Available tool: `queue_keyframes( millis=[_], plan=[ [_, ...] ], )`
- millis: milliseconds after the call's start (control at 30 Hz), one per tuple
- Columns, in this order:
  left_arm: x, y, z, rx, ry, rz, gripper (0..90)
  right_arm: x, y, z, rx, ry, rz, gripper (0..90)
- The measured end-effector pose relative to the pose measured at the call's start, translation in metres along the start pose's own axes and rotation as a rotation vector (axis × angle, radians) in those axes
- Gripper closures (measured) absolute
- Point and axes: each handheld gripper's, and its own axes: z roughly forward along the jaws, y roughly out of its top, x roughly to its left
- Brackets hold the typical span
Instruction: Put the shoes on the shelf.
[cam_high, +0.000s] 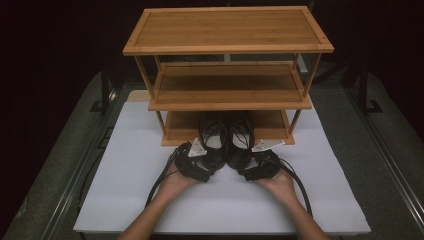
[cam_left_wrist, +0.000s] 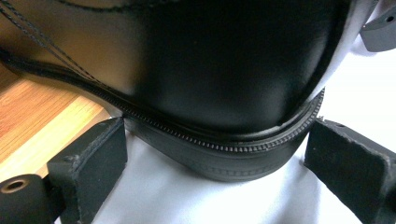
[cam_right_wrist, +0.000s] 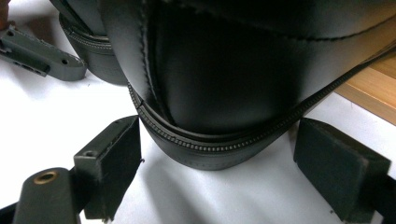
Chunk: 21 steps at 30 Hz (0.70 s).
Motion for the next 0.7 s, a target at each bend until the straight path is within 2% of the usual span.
queue_keyframes(
  millis=[100,233,500,700],
  plan=[
    [-0.001,0.001,0.000,0.000,0.000,-0.033,5.9,0.001,-0.001,0.000,-0.005,-0.002,0.001,16.4],
    [0.003,0.002,-0.001,-0.033,-0.029,-0.111,6.0,0.002,-0.001,0.000,-0.007,-0.008,0.005,16.9],
    [0.002,0.008,-0.006,-0.054,-0.015,-0.130,5.8,0.009,0.003,-0.001,0.002,-0.029,0.018,17.0],
    [0.006,0.013,-0.012,-0.083,-0.038,-0.164,5.8,0.009,0.009,-0.010,-0.025,-0.023,0.025,17.2]
  ],
)
